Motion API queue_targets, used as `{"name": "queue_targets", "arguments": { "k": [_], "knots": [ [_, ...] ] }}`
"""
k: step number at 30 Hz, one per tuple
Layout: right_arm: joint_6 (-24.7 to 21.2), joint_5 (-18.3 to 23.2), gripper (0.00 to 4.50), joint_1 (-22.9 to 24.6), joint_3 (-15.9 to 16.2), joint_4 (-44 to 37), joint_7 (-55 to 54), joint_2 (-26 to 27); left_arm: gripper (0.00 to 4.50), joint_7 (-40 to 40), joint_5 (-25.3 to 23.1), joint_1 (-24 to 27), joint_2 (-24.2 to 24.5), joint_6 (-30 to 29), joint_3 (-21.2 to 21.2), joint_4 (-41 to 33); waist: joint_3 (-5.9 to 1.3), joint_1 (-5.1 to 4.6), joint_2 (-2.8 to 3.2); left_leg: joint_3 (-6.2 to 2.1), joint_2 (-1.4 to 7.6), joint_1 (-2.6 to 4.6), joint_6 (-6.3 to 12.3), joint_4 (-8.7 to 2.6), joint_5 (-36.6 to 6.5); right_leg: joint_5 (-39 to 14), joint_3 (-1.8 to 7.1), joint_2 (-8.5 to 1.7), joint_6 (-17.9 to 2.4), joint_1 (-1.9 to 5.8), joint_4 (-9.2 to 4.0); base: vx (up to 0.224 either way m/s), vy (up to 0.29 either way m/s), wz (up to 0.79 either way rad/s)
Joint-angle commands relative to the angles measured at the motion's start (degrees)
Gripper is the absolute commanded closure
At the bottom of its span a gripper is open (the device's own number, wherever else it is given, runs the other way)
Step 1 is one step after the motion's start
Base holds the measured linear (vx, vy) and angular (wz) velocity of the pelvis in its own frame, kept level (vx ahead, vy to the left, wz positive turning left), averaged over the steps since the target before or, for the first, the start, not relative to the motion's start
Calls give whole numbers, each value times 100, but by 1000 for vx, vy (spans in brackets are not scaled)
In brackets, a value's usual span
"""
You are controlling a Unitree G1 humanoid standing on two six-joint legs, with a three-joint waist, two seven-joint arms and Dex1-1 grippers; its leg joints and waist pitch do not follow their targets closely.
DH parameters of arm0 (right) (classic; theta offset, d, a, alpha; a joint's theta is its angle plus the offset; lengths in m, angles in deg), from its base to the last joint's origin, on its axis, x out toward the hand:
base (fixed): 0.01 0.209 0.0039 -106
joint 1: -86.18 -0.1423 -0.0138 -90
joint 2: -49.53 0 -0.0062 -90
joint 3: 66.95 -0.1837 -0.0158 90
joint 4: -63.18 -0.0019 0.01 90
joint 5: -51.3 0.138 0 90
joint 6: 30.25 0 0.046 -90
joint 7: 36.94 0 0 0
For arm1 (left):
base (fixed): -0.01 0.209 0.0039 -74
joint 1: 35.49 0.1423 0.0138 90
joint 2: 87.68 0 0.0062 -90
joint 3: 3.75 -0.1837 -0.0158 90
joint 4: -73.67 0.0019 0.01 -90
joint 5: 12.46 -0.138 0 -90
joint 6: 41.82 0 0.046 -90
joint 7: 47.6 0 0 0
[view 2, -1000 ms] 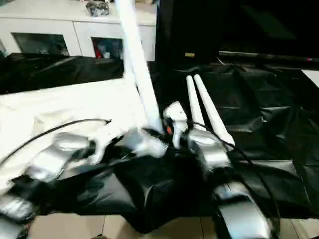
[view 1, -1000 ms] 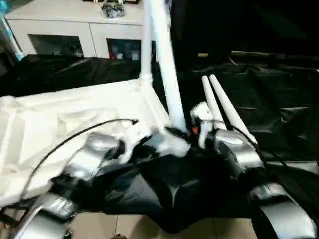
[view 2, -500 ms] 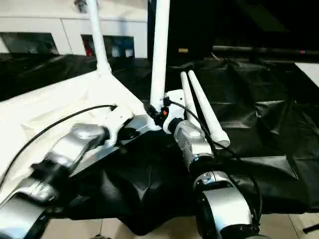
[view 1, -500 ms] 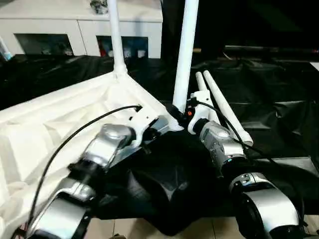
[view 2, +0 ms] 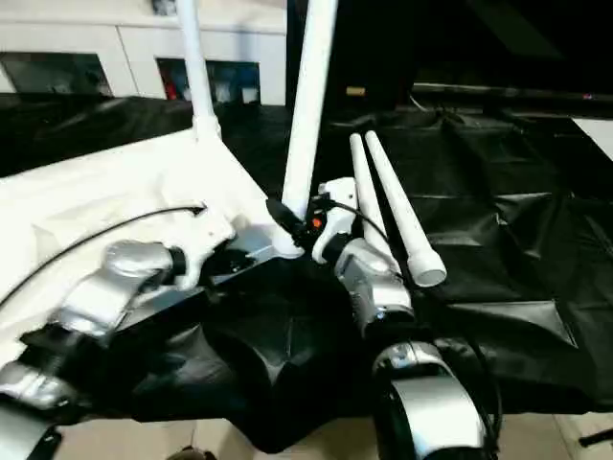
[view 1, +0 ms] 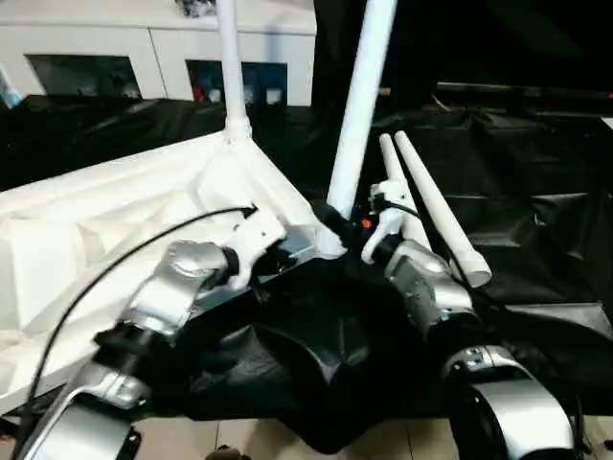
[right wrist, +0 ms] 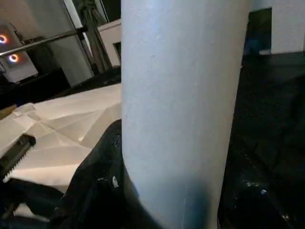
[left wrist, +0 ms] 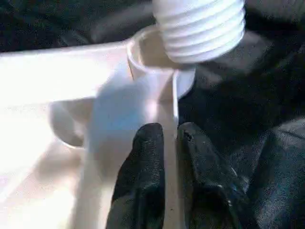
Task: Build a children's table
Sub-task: Insert table leg to table base
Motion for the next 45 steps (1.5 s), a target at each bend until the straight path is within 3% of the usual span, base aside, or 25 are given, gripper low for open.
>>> {"name": "queue_targets", "arguments": {
  "k": [1,5,6,8,9,10,11,12,19,23,28,37,38,42,43,44,45],
  "knots": [
    [-46,24,259,-6,-44,-273,115,-77,354,10,198,17,-10,-27,202,-344,-391,19,52,36,42,123,364,-270,-391,1264,202,-252,-1549,290,-269,0,0,0],
    [-201,48,259,97,-12,-627,173,-199,322,324,525,-107,-30,-496,733,-722,-381,27,21,42,44,128,343,-265,-386,1183,206,-238,-1529,291,-268,0,0,0],
    [-238,7,259,147,41,-725,185,-231,322,647,490,-245,-81,-621,908,-637,-375,21,-2,49,39,128,329,-264,-410,1132,209,-223,-1492,292,-269,0,0,0],
    [-279,-60,259,235,136,-868,211,-260,308,1104,418,-468,-192,-702,1101,-435,-379,42,18,45,33,137,328,-255,-401,1058,213,-231,-1433,291,-277,0,0,0],
    [-284,-125,259,314,225,-966,244,-270,308,1492,392,-716,-332,-696,1250,-206,-361,47,-38,60,25,133,328,-256,-404,1019,220,-209,-1386,290,-292,0,0,0],
    [-284,-125,259,314,225,-966,244,-270,308,1492,392,-716,-332,-696,1250,-206,-377,82,-18,47,37,156,309,-246,-400,999,218,-242,-1376,289,-286,0,0,0],
    [-299,-178,259,361,286,-1009,247,-267,306,1701,409,-916,-463,-627,1317,-50,-383,82,-21,35,38,126,293,-259,-345,966,207,-245,-1369,302,-279,0,0,0],
    [-312,-217,259,383,323,-1027,245,-270,306,1790,424,-1021,-544,-595,1340,15,-382,89,-55,40,36,129,272,-244,-303,1038,210,-237,-1387,298,-270,0,0,0],
    [-424,-540,259,498,601,-1195,152,-304,306,1780,626,-1598,-1393,-479,1057,-53,-407,170,-42,40,29,121,384,-191,-60,1501,207,-257,-1528,308,-238,0,0,0],
    [-436,-597,259,529,635,-1251,56,-333,306,1295,977,-1563,-1811,-551,725,-538,-395,189,-90,40,18,91,457,-189,-86,1543,206,-263,-1534,341,-235,0,0,0],
    [-449,-629,259,530,633,-1273,46,-359,306,909,1300,-1359,-1979,-550,530,-947,-389,156,-100,39,20,84,495,-189,-159,1439,200,-254,-1561,350,-246,0,0,0],
    [-477,-620,259,466,536,-1307,-100,-456,306,1488,916,-1372,-1563,-185,1064,-614,-391,123,-104,33,41,107,446,-190,-230,1211,205,-246,-1479,327,-253,0,0,0],
    [-444,-612,259,426,478,-1270,-175,-481,278,1451,866,-1332,-1419,-238,1062,-594,-392,131,-108,33,37,107,442,-189,-204,1221,205,-249,-1473,325,-243,0,0,0],
    [-341,-612,259,207,229,-1033,-520,-610,252,1014,560,-1054,-809,-797,658,-425,-379,103,-82,39,28,120,346,-201,-235,976,206,-235,-1374,296,-250,0,0,0],
    [-340,-612,259,201,223,-1025,-527,-616,252,999,556,-1044,-800,-810,645,-416,-382,101,-70,43,23,127,285,-202,-250,905,208,-230,-1356,293,-253,0,0,0],
    [-345,-622,259,83,127,-852,-641,-745,236,707,610,-877,-724,-1101,471,-151,-383,108,-97,51,17,127,248,-198,-199,940,209,-227,-1361,293,-245,0,0,0],
    [-349,-623,259,65,116,-825,-650,-768,224,668,643,-861,-739,-1132,463,-82,-388,124,-74,60,11,150,242,-190,-198,964,215,-220,-1394,274,-245,0,0,0]
  ]
}}
